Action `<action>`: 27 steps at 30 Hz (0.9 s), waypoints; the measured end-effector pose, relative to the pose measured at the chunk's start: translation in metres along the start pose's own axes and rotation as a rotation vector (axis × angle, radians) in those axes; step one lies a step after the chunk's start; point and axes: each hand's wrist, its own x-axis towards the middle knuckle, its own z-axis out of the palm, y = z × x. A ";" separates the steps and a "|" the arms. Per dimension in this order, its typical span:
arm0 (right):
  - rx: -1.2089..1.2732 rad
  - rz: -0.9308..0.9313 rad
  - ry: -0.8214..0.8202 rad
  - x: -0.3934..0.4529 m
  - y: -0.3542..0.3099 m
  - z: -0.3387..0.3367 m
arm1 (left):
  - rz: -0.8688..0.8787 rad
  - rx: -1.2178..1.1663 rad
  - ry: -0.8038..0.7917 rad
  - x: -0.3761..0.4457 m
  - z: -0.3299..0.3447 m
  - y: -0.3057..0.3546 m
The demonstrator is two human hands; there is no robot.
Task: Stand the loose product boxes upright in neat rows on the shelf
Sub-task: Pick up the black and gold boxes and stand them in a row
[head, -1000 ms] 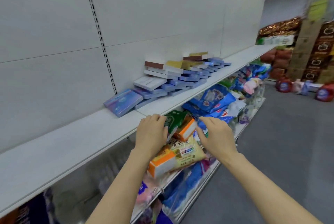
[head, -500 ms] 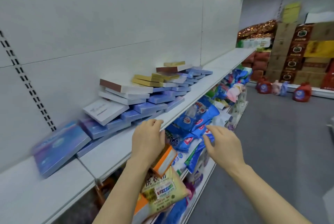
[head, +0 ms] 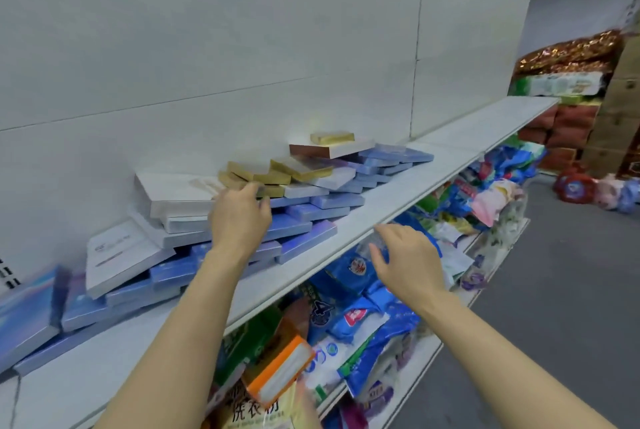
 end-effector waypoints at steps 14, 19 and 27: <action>0.135 -0.098 0.004 0.117 0.105 0.078 | -0.484 0.405 -0.256 0.133 0.063 0.004; 0.199 -0.075 -0.009 0.164 0.122 0.104 | -0.574 0.531 -0.385 0.158 0.091 0.015; 0.242 0.137 -0.244 0.261 0.121 0.139 | -0.780 0.159 -0.196 0.175 0.086 0.033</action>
